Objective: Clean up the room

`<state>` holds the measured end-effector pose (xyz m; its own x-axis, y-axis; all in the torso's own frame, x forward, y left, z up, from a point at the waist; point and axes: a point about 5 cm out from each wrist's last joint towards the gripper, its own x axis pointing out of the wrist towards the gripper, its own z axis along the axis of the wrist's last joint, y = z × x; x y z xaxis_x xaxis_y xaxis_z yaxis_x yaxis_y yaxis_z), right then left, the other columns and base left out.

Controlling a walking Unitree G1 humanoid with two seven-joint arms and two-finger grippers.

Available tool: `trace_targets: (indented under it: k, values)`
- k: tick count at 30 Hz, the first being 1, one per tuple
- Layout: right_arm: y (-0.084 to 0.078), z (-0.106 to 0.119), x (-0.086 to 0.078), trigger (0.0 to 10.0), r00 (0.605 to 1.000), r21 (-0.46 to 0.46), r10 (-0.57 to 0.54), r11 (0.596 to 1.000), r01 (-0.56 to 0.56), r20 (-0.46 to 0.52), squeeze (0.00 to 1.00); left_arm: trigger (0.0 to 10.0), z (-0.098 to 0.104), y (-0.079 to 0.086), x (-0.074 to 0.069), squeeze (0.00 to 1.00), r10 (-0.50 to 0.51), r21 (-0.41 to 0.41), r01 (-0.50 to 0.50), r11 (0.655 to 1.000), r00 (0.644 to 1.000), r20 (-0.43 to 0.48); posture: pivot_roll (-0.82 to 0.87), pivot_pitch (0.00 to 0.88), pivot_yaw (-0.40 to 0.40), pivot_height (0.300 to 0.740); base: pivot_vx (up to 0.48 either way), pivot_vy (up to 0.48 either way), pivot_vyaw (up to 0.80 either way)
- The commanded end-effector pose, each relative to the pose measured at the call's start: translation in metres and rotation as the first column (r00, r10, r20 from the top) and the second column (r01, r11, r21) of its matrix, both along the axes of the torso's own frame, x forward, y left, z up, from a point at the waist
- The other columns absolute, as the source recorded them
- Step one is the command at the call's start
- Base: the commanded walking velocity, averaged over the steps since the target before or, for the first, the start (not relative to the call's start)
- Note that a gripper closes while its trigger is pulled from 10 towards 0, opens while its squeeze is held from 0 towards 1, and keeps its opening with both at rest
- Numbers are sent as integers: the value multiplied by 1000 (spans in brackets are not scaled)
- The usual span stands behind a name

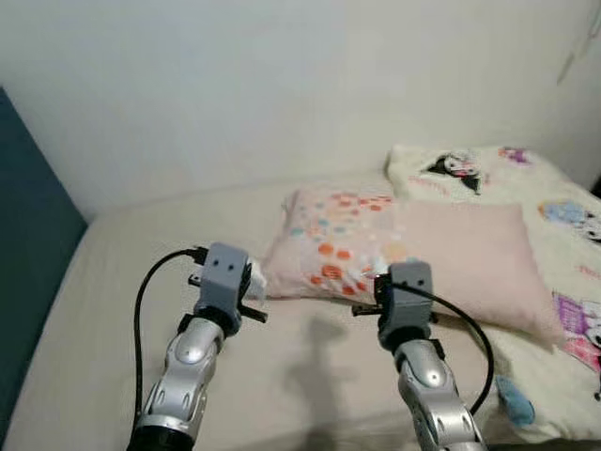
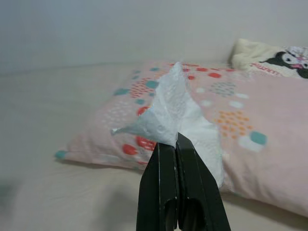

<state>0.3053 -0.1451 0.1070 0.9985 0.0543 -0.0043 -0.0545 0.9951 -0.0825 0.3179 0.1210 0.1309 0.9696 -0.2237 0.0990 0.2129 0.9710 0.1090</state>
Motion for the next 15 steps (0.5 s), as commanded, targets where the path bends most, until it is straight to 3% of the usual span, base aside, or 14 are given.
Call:
trace_targets:
  k: [1, 10, 15]
  values:
    - [2, -4, -1, 10000, 1000, 11, 8, 1000, -8, -10, 0, 10000, -2, 7, -2, 0, 29, -11, -29, 1000, 1000, -8, -10, 42, -2, 726, 0, 0, 0]
    - [6, -5, 0, 10000, 1000, 15, 29, 999, -29, -10, 0, 10000, -6, 5, -6, 0, -10, 18, 10, 1000, 1000, -10, -10, 37, -7, 740, 0, 0, 0]
    - [12, -25, 0, 10000, 991, -3, 76, 997, -77, -106, 0, 10000, -25, 8, -11, 0, 0, 29, 2, 1000, 998, -62, -11, 35, -9, 740, 0, 0, 0]
